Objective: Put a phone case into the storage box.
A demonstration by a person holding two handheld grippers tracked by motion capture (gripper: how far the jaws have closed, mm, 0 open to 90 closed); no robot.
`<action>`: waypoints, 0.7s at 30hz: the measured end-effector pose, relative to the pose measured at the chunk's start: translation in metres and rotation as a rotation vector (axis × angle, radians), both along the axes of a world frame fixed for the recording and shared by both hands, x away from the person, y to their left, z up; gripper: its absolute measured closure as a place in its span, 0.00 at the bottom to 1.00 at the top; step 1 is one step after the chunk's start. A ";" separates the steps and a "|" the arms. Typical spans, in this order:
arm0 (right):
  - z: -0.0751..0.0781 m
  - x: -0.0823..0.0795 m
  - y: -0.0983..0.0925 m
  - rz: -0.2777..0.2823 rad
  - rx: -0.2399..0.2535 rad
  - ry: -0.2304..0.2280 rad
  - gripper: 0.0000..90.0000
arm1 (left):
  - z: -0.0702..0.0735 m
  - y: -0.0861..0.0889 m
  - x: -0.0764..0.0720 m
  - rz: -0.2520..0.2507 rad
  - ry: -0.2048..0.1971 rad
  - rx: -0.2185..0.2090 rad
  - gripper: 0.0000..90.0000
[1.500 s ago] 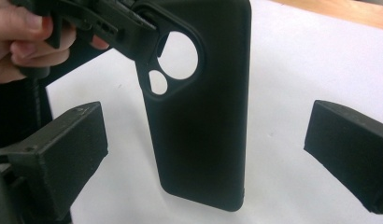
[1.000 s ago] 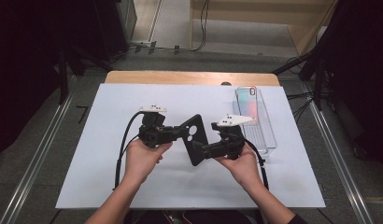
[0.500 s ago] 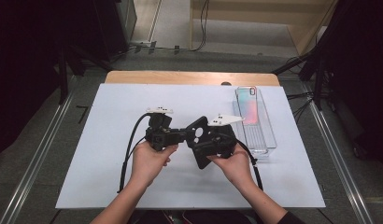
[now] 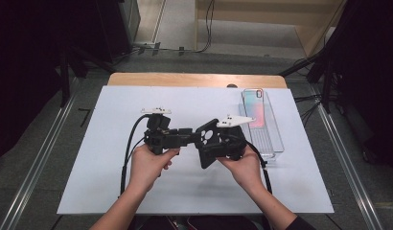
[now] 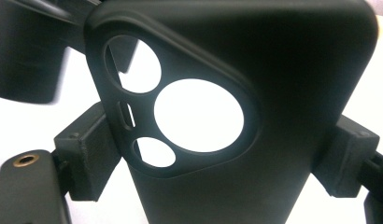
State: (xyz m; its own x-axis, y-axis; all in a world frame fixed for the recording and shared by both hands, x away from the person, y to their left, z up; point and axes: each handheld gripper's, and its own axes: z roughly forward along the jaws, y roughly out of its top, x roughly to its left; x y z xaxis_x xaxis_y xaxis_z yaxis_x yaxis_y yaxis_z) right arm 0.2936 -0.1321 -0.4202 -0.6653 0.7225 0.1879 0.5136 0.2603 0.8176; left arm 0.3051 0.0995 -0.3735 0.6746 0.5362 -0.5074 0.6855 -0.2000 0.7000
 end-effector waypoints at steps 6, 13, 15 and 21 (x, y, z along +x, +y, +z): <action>0.010 0.002 -0.014 0.013 0.040 -0.005 0.15 | 0.006 0.007 -0.003 -0.044 -0.044 0.005 0.43; 0.022 0.005 -0.033 0.041 0.054 -0.002 0.15 | 0.005 0.010 -0.005 -0.134 -0.077 0.039 0.39; 0.025 0.006 -0.038 0.061 0.063 0.011 0.15 | 0.002 0.012 -0.005 -0.167 -0.078 0.046 0.37; 0.033 0.007 -0.052 0.118 0.060 0.031 0.15 | -0.010 0.018 -0.003 -0.261 -0.096 0.068 0.37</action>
State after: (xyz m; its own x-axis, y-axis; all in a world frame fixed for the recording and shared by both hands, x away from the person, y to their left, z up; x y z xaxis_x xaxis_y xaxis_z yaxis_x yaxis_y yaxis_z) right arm 0.3010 -0.1841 -0.3873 -0.7386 0.6260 0.2504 0.5073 0.2714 0.8179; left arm 0.3021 0.1180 -0.3833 0.8374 0.3689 -0.4034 0.5360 -0.4093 0.7383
